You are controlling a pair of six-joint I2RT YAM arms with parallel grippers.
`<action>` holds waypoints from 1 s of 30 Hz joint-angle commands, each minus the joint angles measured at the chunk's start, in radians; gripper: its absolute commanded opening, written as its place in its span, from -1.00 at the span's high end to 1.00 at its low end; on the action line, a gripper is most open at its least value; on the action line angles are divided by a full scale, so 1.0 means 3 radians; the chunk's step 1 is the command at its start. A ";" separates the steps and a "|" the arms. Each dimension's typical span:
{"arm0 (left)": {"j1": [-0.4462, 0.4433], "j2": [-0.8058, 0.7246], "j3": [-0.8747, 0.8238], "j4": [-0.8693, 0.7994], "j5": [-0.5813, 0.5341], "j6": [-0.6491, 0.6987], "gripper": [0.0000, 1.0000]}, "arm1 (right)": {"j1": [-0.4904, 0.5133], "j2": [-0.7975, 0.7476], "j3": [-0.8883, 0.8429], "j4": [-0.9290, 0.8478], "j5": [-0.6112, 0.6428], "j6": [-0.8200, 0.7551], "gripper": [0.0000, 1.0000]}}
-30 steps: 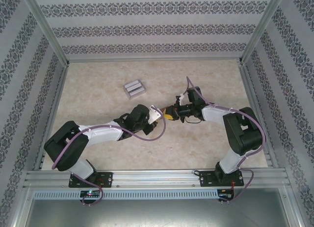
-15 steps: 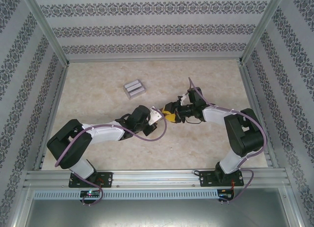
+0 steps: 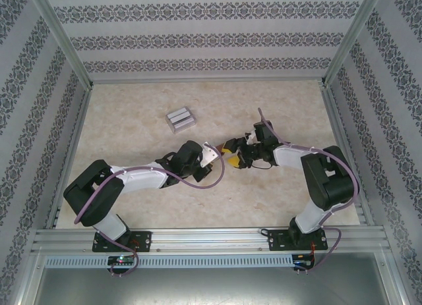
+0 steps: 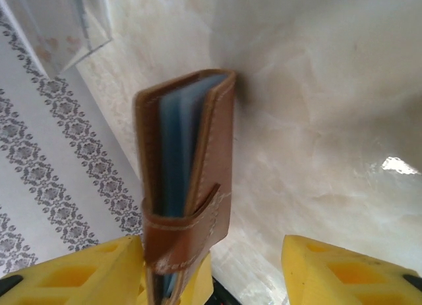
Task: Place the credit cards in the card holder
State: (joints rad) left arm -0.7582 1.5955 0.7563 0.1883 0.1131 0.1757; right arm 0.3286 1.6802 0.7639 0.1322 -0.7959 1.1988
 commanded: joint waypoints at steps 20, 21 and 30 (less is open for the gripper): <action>0.0022 -0.0178 -0.0144 0.0372 0.0110 -0.0255 -0.62 | 0.0107 0.0014 0.0151 0.0602 0.0125 -0.0855 0.97; 0.0064 -0.0218 -0.0205 0.0473 0.0175 -0.0320 -0.97 | 0.0106 -0.0087 0.0127 0.0563 0.0152 -0.1090 1.00; 0.0997 0.0146 -0.0239 0.1174 0.2011 -0.1571 -0.99 | 0.0241 -0.0960 -0.0295 0.0208 0.0556 -0.2806 1.00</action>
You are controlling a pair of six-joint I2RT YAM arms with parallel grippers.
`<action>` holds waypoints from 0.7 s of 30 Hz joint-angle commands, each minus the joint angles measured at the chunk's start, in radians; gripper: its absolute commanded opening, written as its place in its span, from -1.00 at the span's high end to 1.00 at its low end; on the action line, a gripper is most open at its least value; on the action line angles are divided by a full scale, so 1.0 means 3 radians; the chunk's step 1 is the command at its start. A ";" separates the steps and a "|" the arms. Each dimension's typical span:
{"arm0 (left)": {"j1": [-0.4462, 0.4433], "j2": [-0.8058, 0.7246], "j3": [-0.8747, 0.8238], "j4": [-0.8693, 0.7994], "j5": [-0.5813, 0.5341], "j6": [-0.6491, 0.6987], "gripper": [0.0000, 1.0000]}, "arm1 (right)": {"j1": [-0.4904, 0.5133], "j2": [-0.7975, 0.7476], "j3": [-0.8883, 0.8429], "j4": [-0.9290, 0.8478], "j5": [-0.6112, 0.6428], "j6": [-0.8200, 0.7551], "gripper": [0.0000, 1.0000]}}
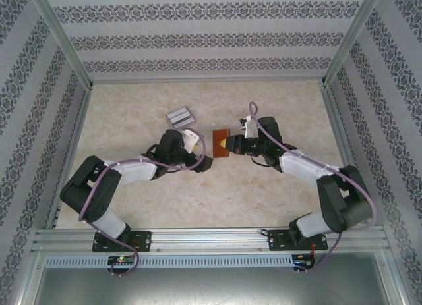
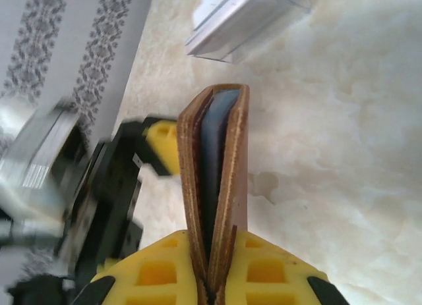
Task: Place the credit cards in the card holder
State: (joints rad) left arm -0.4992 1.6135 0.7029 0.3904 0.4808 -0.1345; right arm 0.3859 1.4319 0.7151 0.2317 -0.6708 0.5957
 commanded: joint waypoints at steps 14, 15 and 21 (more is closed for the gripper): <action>0.0134 0.0100 0.0022 0.0777 0.1735 -0.0672 -0.31 | 0.0151 -0.0743 -0.0461 -0.0090 -0.0321 -0.1956 0.90; 0.0126 0.0102 0.0040 0.0756 0.1770 -0.0664 -0.23 | 0.0155 -0.0740 -0.0461 -0.0093 -0.0369 -0.1994 0.90; 0.0121 -0.0039 -0.0019 0.0702 0.1659 -0.0590 0.10 | 0.0192 -0.0612 -0.0418 -0.0166 -0.0562 -0.2175 0.93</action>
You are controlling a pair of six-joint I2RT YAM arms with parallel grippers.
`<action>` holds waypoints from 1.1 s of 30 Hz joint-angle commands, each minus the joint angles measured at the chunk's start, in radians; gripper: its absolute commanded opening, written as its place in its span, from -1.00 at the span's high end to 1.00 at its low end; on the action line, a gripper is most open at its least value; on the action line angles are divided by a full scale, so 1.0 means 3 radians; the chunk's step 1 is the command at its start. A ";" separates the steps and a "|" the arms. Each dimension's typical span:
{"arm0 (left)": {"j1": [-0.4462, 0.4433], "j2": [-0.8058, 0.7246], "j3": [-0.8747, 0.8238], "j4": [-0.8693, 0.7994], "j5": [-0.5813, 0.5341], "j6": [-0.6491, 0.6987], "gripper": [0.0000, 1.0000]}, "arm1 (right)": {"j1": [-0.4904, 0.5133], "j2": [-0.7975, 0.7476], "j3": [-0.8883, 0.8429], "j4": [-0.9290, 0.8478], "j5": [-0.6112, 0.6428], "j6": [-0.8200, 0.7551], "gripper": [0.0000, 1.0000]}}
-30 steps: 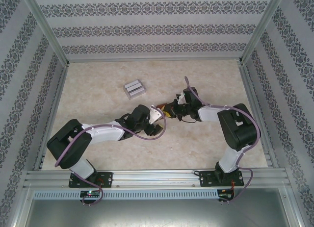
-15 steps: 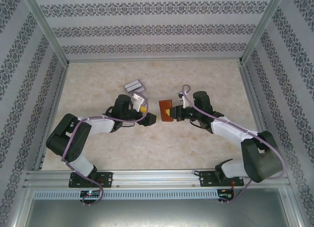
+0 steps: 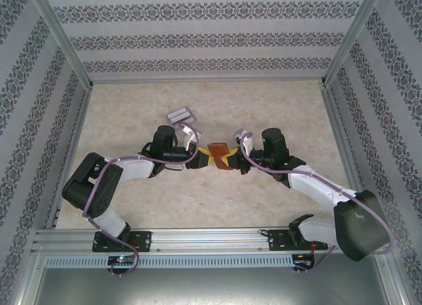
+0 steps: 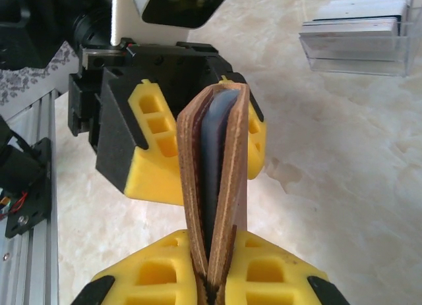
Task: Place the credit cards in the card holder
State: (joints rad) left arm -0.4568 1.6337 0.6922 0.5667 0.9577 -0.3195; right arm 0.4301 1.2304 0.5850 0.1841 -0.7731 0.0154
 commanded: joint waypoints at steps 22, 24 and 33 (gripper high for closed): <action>-0.0066 -0.0233 -0.0085 0.0157 -0.0096 0.0091 1.00 | 0.0171 0.0393 0.0278 -0.0120 0.0489 -0.0132 0.25; -0.0066 -0.0291 -0.0108 0.0063 -0.0312 0.0126 1.00 | 0.0174 0.0333 0.0260 -0.0128 0.0853 -0.0010 0.02; -0.0061 -0.0141 0.0075 -0.0455 -0.0851 0.0098 1.00 | 0.0715 0.0261 0.0441 -0.0619 0.2522 -0.0097 -0.07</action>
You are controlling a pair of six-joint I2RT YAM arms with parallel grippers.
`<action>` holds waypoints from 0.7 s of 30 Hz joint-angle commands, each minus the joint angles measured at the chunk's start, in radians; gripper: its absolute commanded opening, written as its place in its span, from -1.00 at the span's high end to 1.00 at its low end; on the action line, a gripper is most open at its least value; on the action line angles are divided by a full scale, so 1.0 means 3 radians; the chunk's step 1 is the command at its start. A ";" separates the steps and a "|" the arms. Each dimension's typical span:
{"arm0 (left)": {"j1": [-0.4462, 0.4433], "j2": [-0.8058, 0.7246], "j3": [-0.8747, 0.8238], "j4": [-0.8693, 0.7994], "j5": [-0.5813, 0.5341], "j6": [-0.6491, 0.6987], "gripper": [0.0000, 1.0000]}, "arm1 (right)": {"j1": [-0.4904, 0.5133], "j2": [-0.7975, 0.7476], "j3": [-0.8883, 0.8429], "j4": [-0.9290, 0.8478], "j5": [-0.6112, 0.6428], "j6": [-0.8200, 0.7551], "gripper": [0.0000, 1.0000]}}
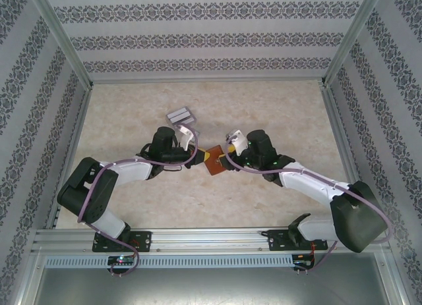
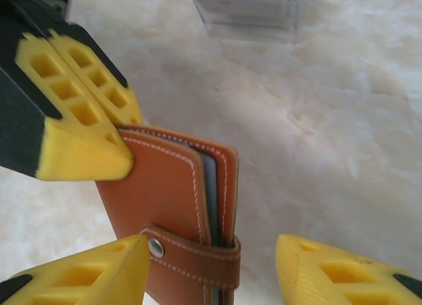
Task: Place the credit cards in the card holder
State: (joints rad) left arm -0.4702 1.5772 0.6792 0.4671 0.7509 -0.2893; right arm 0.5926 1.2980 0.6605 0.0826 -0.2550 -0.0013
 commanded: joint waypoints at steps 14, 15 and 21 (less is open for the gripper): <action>-0.0013 0.0309 0.0164 0.0082 -0.0154 -0.0465 1.00 | 0.0404 0.0936 0.0707 -0.0623 0.0848 0.0599 -0.03; -0.0017 0.0305 0.0156 0.0106 -0.0165 -0.0482 1.00 | 0.0399 0.0973 0.0725 -0.0634 0.0815 0.0615 -0.03; -0.0013 0.0281 0.0158 0.0050 -0.0216 -0.0484 1.00 | 0.0341 0.1127 0.0809 -0.0662 0.0751 0.0697 0.01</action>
State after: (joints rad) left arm -0.4702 1.6714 0.7010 0.4553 0.6872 -0.4221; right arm 0.7082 1.6062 0.8833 -0.0792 -0.0174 0.1661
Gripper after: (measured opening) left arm 0.058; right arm 0.500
